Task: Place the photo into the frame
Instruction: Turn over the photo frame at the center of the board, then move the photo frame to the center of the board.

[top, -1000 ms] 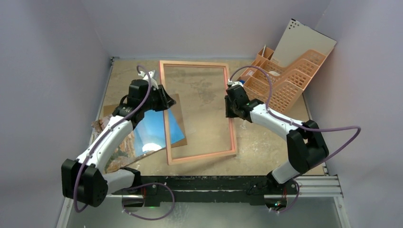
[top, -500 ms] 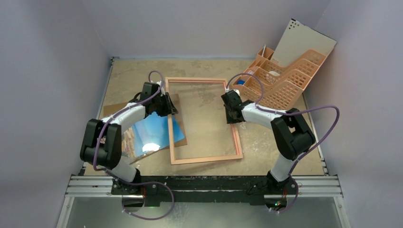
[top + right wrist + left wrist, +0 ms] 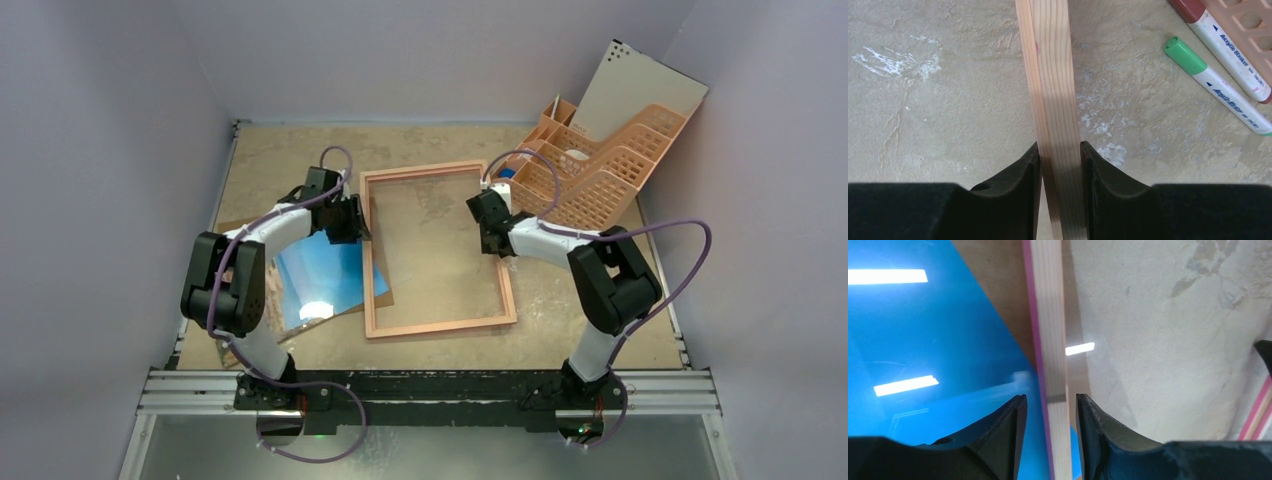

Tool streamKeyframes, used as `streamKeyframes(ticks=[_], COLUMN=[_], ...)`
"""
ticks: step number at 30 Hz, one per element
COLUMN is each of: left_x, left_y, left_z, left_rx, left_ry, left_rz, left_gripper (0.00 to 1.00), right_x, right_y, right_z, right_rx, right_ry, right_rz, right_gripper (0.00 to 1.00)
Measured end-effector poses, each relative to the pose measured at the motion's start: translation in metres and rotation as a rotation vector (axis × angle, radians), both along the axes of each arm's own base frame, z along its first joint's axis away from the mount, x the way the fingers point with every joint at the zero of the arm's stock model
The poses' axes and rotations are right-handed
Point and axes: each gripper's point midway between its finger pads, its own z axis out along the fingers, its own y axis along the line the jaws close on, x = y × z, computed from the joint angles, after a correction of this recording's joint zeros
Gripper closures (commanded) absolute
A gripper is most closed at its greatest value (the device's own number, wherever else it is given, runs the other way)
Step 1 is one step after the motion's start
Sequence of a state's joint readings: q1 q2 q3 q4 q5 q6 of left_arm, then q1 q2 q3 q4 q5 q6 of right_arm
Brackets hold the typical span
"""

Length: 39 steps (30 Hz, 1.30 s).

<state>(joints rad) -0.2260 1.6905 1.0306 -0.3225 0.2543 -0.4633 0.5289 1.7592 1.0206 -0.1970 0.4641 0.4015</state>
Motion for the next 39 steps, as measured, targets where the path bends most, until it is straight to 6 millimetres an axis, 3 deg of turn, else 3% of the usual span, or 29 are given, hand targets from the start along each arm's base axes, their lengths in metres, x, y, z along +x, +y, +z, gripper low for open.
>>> streamKeyframes(ticks=[5, 9, 10, 13, 15, 21, 25, 29, 34, 37, 39], left_x=[0.001, 0.003, 0.003, 0.005, 0.006, -0.004, -0.005, -0.001, 0.006, 0.008, 0.012], left_y=[0.017, 0.037, 0.044, 0.062, 0.072, 0.097, 0.110, 0.112, 0.105, 0.100, 0.098], left_z=[-0.002, 0.000, 0.003, 0.017, 0.034, 0.081, 0.097, 0.097, 0.079, 0.061, 0.049], left_rx=[0.079, 0.149, 0.170, 0.222, 0.243, 0.288, 0.312, 0.301, 0.260, 0.234, 0.215], left_ry=[0.009, 0.000, -0.007, -0.043, -0.089, -0.237, -0.284, -0.288, -0.249, -0.207, -0.177], left_rz=[0.024, 0.074, 0.092, 0.149, 0.189, 0.294, 0.360, 0.391, 0.402, 0.397, 0.389], left_gripper=[0.52, 0.51, 0.48, 0.38, 0.34, 0.31, 0.31, 0.32, 0.32, 0.34, 0.35], right_x=[0.001, 0.004, 0.005, 0.004, 0.003, 0.010, 0.012, 0.009, -0.018, -0.030, -0.026], right_y=[-0.006, -0.009, -0.010, -0.012, -0.010, 0.014, 0.047, 0.095, 0.165, 0.188, 0.196], right_z=[0.003, 0.009, 0.011, 0.021, 0.037, 0.132, 0.157, 0.152, 0.119, 0.104, 0.096], right_rx=[-0.024, -0.039, -0.040, -0.031, -0.003, 0.220, 0.388, 0.548, 0.616, 0.630, 0.627], right_ry=[-0.034, -0.061, -0.066, -0.081, -0.106, -0.340, -0.391, -0.347, -0.213, -0.152, -0.130], right_rz=[0.018, 0.015, 0.012, 0.003, 0.010, 0.078, 0.180, 0.290, 0.425, 0.460, 0.453], right_gripper=[0.58, 0.38, 0.29, 0.16, 0.13, 0.12, 0.19, 0.23, 0.24, 0.23, 0.21])
